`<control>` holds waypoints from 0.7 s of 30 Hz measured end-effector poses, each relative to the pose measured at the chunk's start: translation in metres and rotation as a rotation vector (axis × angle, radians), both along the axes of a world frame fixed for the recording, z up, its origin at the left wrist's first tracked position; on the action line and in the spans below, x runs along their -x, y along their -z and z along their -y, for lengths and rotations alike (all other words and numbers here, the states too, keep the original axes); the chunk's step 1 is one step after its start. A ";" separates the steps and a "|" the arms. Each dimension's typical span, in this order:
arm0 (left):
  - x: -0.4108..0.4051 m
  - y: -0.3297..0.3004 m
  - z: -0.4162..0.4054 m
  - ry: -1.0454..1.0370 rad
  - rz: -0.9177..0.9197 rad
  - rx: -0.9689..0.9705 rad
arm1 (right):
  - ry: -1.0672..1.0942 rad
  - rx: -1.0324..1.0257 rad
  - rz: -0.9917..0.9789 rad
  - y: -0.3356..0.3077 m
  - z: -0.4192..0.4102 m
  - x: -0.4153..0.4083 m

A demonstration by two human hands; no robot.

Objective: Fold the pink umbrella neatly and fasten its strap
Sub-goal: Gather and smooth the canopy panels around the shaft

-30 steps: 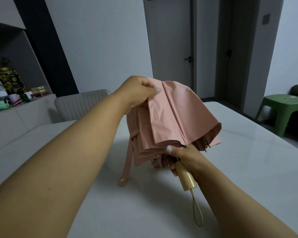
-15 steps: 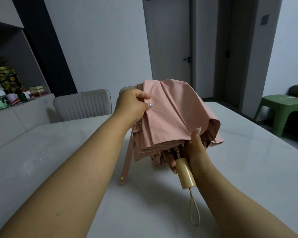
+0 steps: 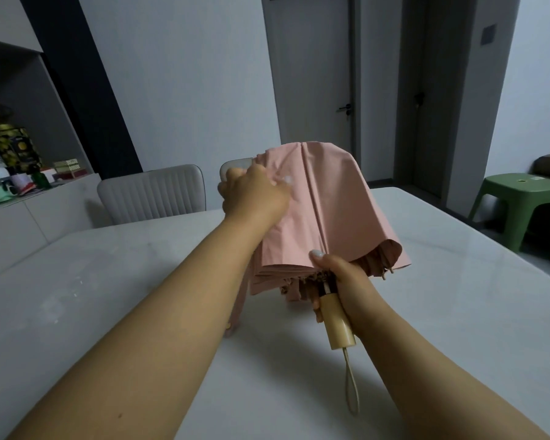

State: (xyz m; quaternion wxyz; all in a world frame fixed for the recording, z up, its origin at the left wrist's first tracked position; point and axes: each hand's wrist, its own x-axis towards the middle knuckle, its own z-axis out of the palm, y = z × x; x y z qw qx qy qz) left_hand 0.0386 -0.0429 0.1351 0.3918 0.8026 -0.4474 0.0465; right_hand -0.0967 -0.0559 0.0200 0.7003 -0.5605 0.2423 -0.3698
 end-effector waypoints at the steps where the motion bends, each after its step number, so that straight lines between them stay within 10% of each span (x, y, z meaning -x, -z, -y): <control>1: 0.007 -0.001 0.001 -0.015 -0.038 -0.079 | 0.019 0.011 -0.003 0.000 0.000 0.000; 10: 0.006 0.016 0.010 0.246 -0.798 0.060 | -0.091 0.081 0.134 -0.011 -0.009 0.006; 21: 0.002 0.022 0.012 0.099 -0.812 0.354 | 0.094 0.131 -0.121 -0.018 -0.011 0.002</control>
